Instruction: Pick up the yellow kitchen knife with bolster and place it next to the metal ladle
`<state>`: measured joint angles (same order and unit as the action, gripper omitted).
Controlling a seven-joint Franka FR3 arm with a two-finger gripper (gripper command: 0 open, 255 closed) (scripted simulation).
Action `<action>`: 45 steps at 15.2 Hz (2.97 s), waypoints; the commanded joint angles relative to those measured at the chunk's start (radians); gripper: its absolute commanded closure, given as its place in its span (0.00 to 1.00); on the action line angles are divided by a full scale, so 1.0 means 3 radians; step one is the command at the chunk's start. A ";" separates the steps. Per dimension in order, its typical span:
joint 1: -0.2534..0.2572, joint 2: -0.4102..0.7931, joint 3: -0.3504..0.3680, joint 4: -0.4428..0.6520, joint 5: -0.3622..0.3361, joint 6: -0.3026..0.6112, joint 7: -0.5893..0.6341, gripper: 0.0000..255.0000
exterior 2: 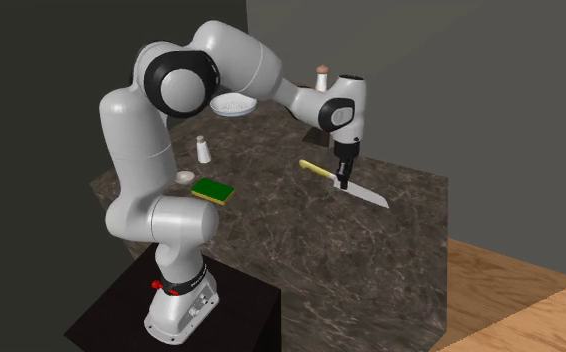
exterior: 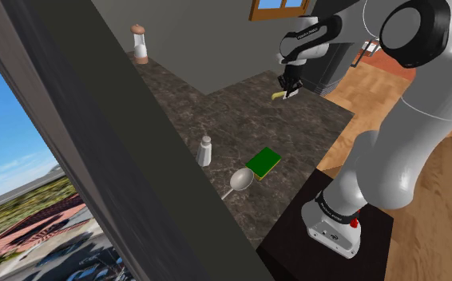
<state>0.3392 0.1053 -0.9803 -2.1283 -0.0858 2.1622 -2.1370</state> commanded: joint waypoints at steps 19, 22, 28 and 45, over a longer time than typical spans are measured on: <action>0.0316 -0.0912 0.0429 -0.0040 -0.0706 -0.0701 0.1020 1.00; 0.0396 -0.1031 0.0617 -0.0142 -0.0746 -0.0754 0.1315 1.00; 0.0582 -0.1127 0.0961 -0.0252 -0.0697 -0.0834 0.1827 1.00; 0.1218 -0.0640 0.1697 0.0151 -0.0141 -0.0989 0.2914 1.00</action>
<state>0.6923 -0.0991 -0.4840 -2.0957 -0.1395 1.8692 -1.2831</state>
